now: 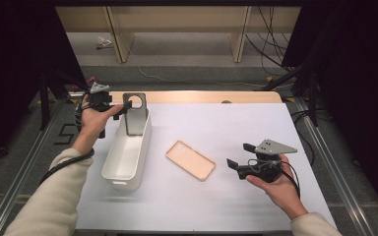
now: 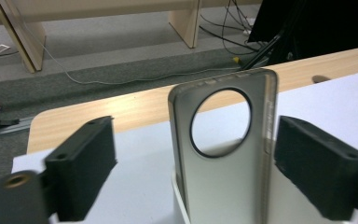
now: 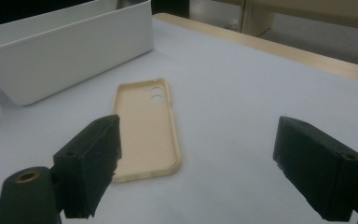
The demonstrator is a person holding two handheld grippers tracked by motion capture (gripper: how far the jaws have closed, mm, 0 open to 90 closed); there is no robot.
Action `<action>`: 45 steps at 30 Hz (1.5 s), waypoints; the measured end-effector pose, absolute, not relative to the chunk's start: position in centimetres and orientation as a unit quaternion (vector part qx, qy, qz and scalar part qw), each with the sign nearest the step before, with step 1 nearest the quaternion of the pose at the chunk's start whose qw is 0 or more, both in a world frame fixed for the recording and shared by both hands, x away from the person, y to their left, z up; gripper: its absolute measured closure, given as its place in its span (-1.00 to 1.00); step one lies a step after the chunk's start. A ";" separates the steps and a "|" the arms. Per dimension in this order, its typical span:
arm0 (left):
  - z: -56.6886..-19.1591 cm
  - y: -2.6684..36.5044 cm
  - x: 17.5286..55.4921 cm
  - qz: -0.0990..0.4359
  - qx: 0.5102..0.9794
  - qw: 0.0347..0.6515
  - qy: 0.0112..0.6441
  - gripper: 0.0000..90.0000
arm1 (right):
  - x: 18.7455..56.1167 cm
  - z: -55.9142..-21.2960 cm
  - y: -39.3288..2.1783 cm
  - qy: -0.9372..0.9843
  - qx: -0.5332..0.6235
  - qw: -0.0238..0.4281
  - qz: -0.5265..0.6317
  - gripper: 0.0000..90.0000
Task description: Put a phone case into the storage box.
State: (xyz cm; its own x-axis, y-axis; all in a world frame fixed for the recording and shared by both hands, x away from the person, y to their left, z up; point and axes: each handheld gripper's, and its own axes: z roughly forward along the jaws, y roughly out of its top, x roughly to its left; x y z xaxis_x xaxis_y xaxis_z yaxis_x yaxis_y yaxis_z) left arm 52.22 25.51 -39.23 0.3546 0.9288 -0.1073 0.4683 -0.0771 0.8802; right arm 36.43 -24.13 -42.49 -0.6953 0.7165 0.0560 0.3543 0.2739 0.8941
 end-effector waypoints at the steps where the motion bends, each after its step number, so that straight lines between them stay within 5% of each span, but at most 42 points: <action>1: -39.2 25.7 51.7 0.253 0.687 0.454 0.508 -0.85 | 36.4 -42.5 -24.1 0.777 0.345 0.183 0.494 -0.64; 4: -39.2 25.9 50.4 0.247 0.682 0.461 0.510 -1.00 | 36.5 -42.6 -24.1 0.778 0.347 0.183 0.491 -0.64; 29: -40.9 21.1 36.8 0.230 0.711 0.510 0.426 -0.96 | 36.8 -42.5 -23.8 0.779 0.346 0.185 0.489 -0.64; 45: -42.0 20.7 35.8 0.223 0.728 0.501 0.412 -0.96 | 37.1 -42.7 -23.8 0.779 0.350 0.182 0.488 -0.64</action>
